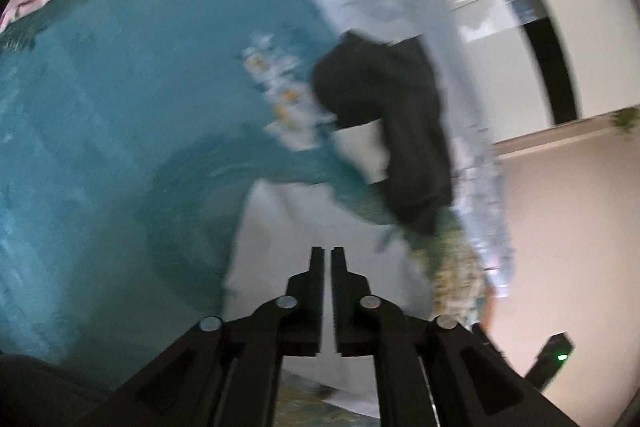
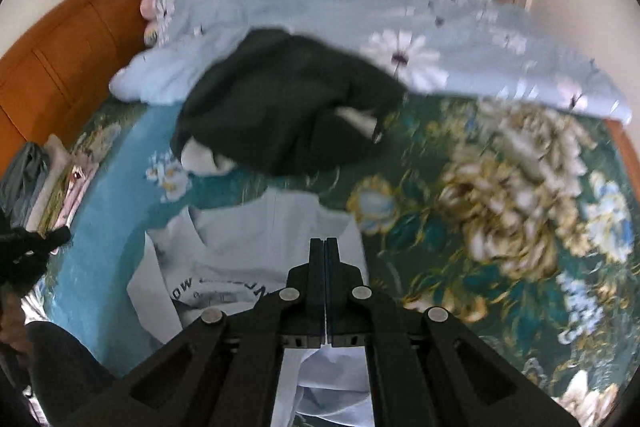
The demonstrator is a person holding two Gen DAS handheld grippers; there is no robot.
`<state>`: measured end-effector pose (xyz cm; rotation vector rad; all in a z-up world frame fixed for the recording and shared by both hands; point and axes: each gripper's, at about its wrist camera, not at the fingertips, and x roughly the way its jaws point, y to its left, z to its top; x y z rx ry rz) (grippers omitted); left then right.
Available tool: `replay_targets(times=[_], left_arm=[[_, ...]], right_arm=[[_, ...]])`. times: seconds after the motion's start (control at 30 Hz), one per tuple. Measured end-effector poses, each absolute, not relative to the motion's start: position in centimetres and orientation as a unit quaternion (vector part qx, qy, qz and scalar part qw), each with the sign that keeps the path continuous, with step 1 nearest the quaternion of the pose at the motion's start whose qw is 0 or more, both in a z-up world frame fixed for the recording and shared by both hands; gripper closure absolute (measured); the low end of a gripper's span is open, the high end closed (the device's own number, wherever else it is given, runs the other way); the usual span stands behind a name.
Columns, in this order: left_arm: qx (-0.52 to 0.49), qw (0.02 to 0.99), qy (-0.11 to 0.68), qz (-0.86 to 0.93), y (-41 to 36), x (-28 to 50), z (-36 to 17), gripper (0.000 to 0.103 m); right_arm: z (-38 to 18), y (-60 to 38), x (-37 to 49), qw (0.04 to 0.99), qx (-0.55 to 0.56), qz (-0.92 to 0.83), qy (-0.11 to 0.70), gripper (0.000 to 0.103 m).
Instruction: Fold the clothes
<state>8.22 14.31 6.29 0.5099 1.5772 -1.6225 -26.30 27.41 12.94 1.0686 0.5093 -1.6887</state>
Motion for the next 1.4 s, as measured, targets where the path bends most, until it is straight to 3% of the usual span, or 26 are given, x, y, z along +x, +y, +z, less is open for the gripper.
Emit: replay_targets(times=[0.07,0.1,0.17,0.23,0.27,0.43,0.63,0.7,0.73,0.77,0.83,0.97,1.1,1.23,1.4], left_arm=[[0.215,0.415,0.63,-0.62,13.8,7.9,4.0,0.06],[0.215,0.418,0.637,-0.611,13.6,7.7,3.1,0.056],[0.211,0.419,0.655,-0.593,13.0,7.5,1.1,0.046],[0.207,0.418,0.672,-0.576,12.5,7.3,-0.6,0.045],[0.205,0.415,0.679,-0.57,12.3,7.2,-1.3,0.045],[0.228,0.43,0.674,-0.555,10.0,6.1,-2.3,0.041],[0.286,0.432,0.647,-0.56,7.5,4.0,-3.3,0.037],[0.294,0.431,0.641,-0.563,7.4,3.8,-3.4,0.04],[0.294,0.43,0.642,-0.563,7.5,3.9,-3.6,0.054],[0.289,0.43,0.639,-0.569,7.6,4.0,-2.9,0.08],[0.271,0.432,0.622,-0.594,7.9,4.4,-0.1,0.093],[0.236,0.435,0.586,-0.641,8.4,5.2,5.4,0.097],[0.199,0.436,0.548,-0.685,9.0,6.0,10.9,0.097],[0.161,0.436,0.507,-0.726,9.5,6.8,16.5,0.097],[0.081,0.424,0.372,-0.822,13.2,8.5,30.4,0.097]], right_arm=[[11.1,25.9,-26.7,0.509,0.461,-0.693,0.22,0.096],[10.4,25.2,-26.9,0.507,0.468,-0.689,0.224,0.093],[8.9,23.8,-27.7,0.502,0.479,-0.681,0.232,0.076],[7.3,22.5,-28.8,0.494,0.495,-0.675,0.234,0.06],[6.4,21.9,-29.5,0.488,0.507,-0.672,0.23,0.059],[2.3,19.9,-33.0,0.45,0.58,-0.653,0.187,0.059],[0.1,18.7,-32.8,0.432,0.6,-0.641,0.205,0.059],[-0.1,18.6,-32.2,0.431,0.599,-0.641,0.213,0.065],[-0.1,18.5,-32.0,0.431,0.596,-0.642,0.218,0.082],[0.0,18.5,-31.8,0.429,0.593,-0.644,0.224,0.097],[0.6,18.7,-31.5,0.427,0.58,-0.652,0.235,0.099],[3.2,19.3,-30.8,0.439,0.549,-0.671,0.238,0.1],[9.3,20.1,-30.7,0.47,0.492,-0.704,0.203,0.101],[18.5,20.5,-29.6,0.508,0.413,-0.739,0.155,0.101],[31.7,24.1,-27.8,0.554,0.286,-0.778,0.079,0.101]])
